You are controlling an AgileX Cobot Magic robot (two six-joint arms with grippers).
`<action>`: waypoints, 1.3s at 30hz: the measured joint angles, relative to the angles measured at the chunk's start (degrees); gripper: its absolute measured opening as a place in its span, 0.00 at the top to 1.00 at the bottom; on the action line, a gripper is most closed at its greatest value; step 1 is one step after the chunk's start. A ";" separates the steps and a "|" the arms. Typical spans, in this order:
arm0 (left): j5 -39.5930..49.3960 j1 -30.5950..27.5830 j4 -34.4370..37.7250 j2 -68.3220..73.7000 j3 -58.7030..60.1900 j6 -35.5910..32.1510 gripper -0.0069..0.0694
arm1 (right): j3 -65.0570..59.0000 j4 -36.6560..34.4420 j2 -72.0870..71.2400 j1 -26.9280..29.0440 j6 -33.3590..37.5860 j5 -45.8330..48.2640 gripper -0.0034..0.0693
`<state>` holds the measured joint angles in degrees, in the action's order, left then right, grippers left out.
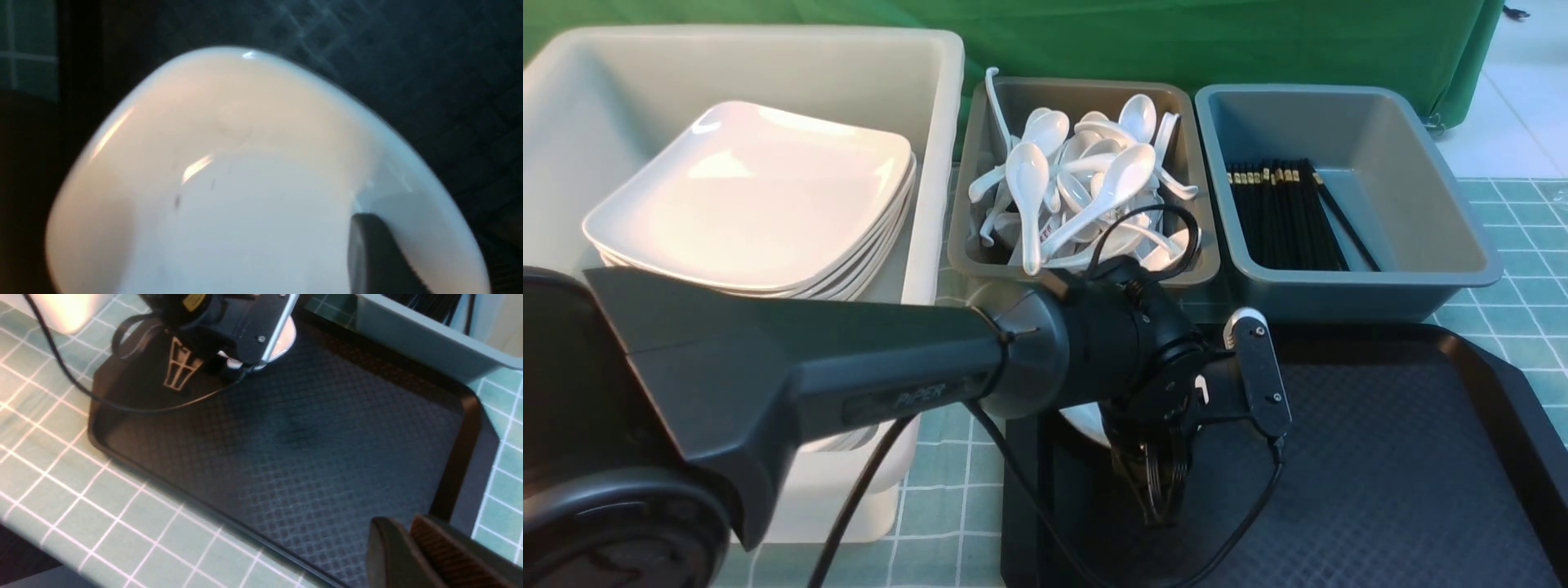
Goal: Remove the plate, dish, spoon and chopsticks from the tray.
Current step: Use the left arm to grab a small plate from the dinner plate, then use the left arm to put the small plate into the large storage box on the left
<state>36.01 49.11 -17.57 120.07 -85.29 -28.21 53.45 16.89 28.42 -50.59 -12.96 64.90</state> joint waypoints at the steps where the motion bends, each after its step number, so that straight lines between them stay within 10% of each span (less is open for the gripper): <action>1: 0.00 0.00 -0.13 -0.07 -0.16 0.52 0.72 | 0.00 -0.18 0.00 0.00 0.00 0.00 0.80; 19: 20.53 9.70 5.14 -32.37 0.31 4.60 0.89 | 0.00 -0.29 0.00 0.00 0.37 -0.26 0.79; 25: 24.62 -2.06 0.58 -46.49 9.37 2.78 0.89 | 0.00 -0.29 0.00 0.00 0.37 -2.23 0.79; 34: 7.71 -28.17 8.05 -47.26 28.26 -12.81 0.89 | 0.00 -0.34 0.00 0.00 0.62 -5.21 0.79; 39: 5.29 -31.74 9.37 -41.85 28.52 -18.16 0.89 | 0.00 -0.40 0.00 0.00 0.81 -5.57 0.78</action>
<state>41.30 17.38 -8.20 78.21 -56.77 -46.37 53.45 16.49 28.42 -50.59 -12.14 59.33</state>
